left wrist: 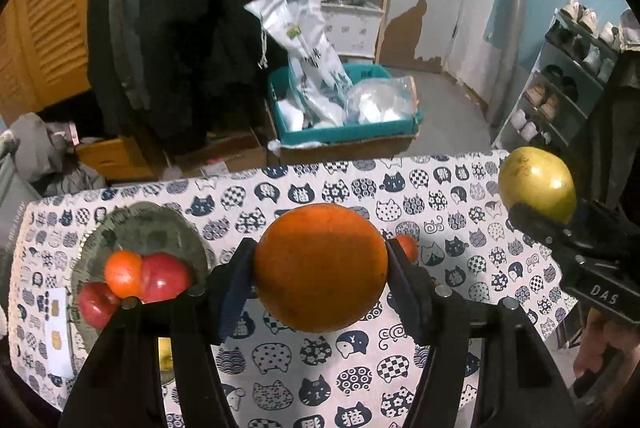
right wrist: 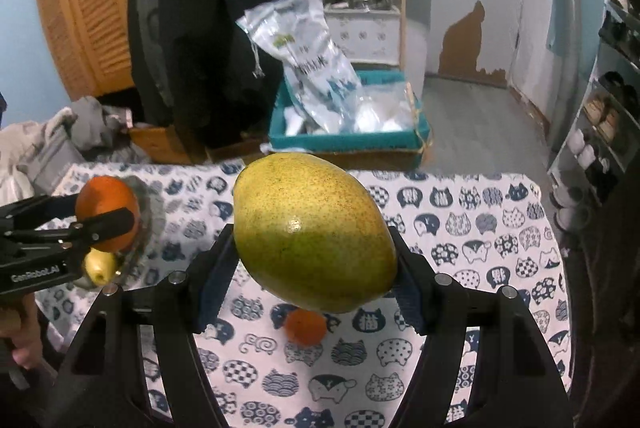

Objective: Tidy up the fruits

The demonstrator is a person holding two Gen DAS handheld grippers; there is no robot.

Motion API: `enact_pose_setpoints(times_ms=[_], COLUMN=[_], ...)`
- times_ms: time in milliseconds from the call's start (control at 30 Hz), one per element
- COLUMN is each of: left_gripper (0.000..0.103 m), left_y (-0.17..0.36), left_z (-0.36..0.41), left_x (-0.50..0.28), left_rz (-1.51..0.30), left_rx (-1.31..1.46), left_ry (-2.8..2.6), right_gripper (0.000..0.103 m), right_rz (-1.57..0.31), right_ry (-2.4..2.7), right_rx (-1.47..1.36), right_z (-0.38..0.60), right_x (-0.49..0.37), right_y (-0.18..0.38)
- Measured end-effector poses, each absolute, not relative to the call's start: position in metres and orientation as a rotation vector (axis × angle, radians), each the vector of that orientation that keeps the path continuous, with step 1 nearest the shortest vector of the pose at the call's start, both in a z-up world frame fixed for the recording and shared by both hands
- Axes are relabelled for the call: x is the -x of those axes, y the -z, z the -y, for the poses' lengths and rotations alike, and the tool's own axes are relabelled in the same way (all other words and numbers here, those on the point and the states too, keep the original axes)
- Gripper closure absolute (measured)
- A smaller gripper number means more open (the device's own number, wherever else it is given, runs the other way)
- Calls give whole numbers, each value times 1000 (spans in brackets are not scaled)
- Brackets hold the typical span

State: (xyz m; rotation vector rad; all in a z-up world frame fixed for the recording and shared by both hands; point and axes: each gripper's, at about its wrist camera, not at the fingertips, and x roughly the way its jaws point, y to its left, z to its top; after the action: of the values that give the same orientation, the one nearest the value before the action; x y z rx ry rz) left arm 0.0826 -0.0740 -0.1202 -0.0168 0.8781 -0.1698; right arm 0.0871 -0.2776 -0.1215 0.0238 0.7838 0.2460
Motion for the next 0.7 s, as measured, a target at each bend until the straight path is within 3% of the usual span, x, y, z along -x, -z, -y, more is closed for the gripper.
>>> enact_pose_setpoints(times_ms=[700], left_gripper=[38], left_y=[64], left_z=[27], left_x=[-47], left_rz=[-729], left_rx=[51], left_ry=[121], right_gripper=[32], right_rz=[-631], right_ry=[-363], right_rx=[-10], right_z=[245], right_x=[-59], right_y=[62])
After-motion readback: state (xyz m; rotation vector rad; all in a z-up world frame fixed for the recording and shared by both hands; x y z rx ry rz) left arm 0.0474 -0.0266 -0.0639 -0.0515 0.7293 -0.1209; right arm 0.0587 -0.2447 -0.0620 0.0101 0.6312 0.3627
